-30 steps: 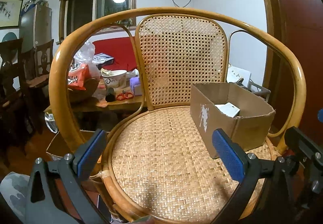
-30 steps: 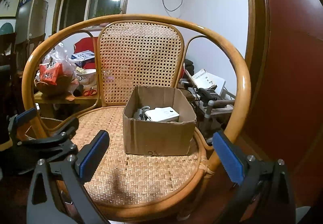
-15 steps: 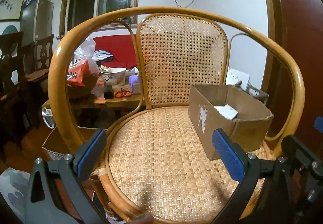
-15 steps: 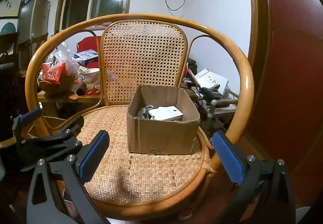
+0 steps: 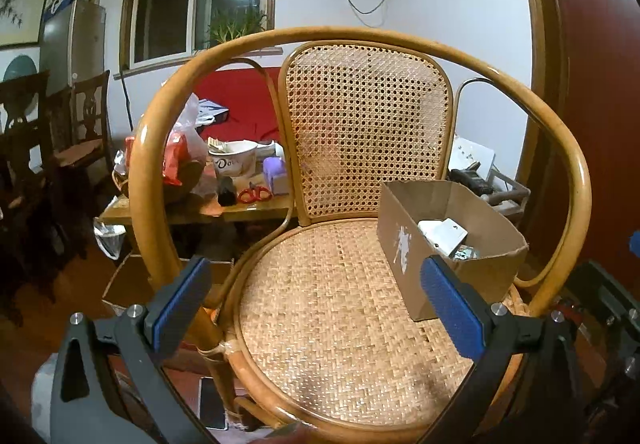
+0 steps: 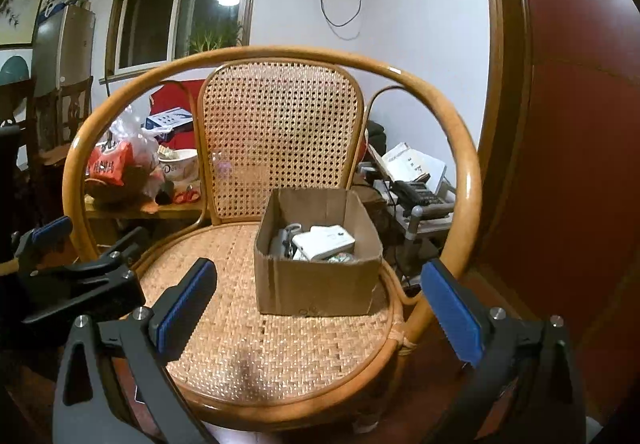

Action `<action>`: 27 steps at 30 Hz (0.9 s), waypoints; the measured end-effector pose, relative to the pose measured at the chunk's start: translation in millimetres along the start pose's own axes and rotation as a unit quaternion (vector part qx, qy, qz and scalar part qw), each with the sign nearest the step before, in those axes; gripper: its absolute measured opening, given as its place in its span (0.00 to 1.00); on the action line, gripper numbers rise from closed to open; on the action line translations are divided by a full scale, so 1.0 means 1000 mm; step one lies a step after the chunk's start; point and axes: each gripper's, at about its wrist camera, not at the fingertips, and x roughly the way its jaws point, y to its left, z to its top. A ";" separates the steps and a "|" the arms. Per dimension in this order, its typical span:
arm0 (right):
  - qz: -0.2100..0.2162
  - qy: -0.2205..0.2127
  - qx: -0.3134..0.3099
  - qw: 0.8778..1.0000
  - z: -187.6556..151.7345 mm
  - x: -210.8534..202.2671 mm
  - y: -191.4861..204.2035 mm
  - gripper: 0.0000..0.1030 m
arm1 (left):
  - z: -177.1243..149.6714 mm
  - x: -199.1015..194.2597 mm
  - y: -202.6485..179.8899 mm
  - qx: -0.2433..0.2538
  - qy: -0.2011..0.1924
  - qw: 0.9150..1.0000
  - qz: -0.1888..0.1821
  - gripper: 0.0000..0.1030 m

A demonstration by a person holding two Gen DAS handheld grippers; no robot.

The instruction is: Organize rigid objects

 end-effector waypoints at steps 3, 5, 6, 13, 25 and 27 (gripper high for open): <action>0.007 0.007 0.001 1.000 0.007 -0.006 0.000 1.00 | 0.007 -0.006 -0.003 0.009 0.004 1.000 0.000 1.00; 0.010 0.004 0.007 1.000 0.012 -0.012 -0.002 1.00 | 0.012 -0.011 -0.005 0.012 0.003 1.000 -0.003 1.00; 0.009 0.002 0.009 1.000 0.014 -0.014 -0.002 1.00 | 0.015 -0.014 -0.006 0.014 0.001 1.000 -0.005 1.00; 0.011 -0.011 0.002 1.000 0.022 -0.026 0.002 1.00 | 0.028 -0.041 -0.008 0.014 -0.033 0.999 -0.007 1.00; 0.011 -0.014 0.012 1.000 0.021 -0.026 -0.003 1.00 | 0.033 -0.055 -0.008 0.006 -0.044 0.999 -0.014 1.00; 0.010 -0.014 0.011 1.000 0.021 -0.026 -0.003 1.00 | 0.033 -0.056 -0.006 0.005 -0.047 0.999 -0.015 1.00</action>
